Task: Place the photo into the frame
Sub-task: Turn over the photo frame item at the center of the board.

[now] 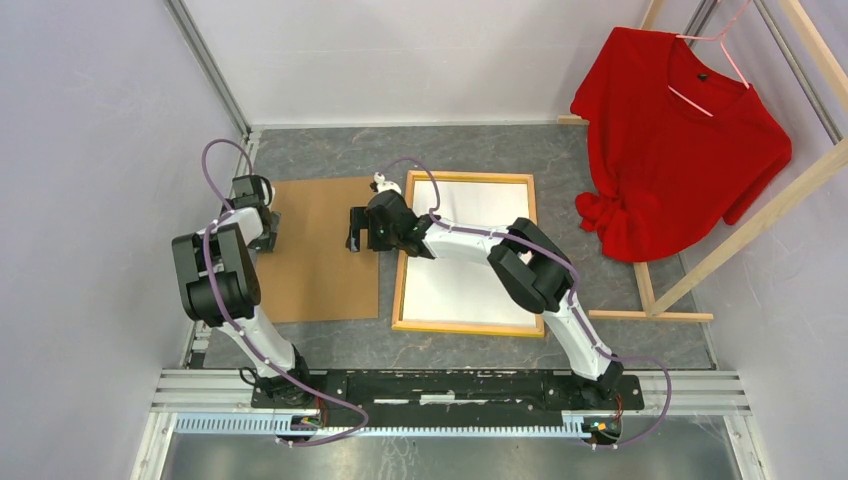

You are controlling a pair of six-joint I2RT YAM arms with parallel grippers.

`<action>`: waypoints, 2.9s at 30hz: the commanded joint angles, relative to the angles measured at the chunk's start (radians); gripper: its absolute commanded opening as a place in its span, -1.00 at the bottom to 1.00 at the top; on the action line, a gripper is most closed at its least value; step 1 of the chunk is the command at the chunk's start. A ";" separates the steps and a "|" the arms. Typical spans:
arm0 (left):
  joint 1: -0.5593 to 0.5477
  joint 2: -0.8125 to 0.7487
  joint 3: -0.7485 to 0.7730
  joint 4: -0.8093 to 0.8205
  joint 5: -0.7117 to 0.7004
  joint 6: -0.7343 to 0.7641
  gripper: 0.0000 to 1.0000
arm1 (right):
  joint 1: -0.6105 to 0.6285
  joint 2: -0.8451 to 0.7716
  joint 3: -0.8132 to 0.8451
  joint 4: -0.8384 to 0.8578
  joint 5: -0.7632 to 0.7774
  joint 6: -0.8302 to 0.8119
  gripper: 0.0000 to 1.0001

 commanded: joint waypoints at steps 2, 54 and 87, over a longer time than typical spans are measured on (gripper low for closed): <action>-0.018 0.072 -0.043 -0.107 0.183 -0.023 0.84 | -0.002 0.033 -0.004 0.029 -0.020 0.081 0.96; -0.353 0.151 0.084 -0.271 0.328 -0.007 0.16 | -0.135 -0.549 -0.728 0.611 -0.093 0.452 0.42; -0.395 -1.013 0.020 -0.854 1.047 0.872 1.00 | -0.239 -0.347 -0.196 0.524 -0.164 0.752 -1.00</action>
